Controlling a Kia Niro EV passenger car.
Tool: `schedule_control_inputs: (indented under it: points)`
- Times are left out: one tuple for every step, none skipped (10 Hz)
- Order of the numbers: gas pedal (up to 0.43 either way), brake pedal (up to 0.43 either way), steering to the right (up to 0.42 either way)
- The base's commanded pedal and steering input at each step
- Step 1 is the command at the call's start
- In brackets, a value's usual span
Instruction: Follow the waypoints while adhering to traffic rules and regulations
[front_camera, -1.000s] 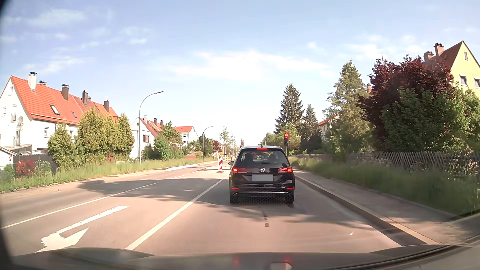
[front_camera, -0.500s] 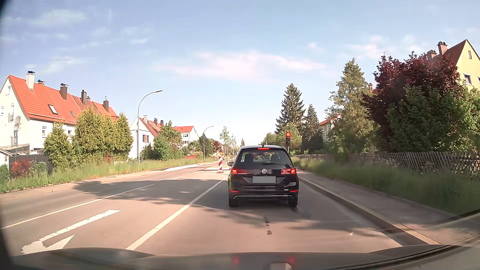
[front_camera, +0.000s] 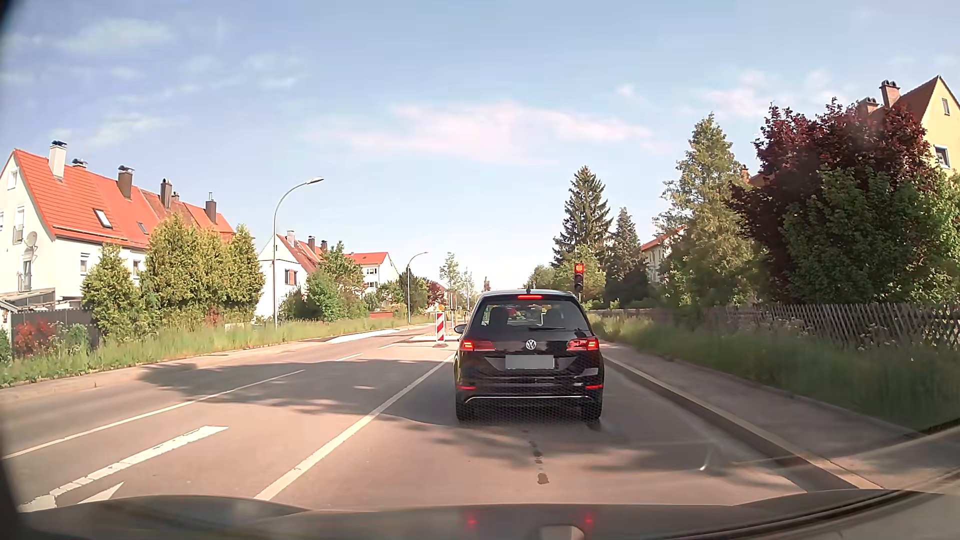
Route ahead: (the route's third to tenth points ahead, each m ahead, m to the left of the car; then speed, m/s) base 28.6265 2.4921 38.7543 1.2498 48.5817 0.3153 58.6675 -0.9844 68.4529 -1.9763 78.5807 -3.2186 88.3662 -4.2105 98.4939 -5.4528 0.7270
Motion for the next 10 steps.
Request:
schedule_control_inputs:
  points:
    - [0.0,0.11,-0.02]
    - [0.0,0.11,-0.02]
    - [0.0,0.104,-0.02]
    - [0.0,0.073,-0.02]
    - [0.0,0.079,-0.02]
    - [0.0,0.079,-0.02]
    - [0.0,0.073,-0.021]
    - [0.0,0.067,-0.02]
    - [0.0,0.049,-0.02]
    - [0.0,0.043,-0.02]
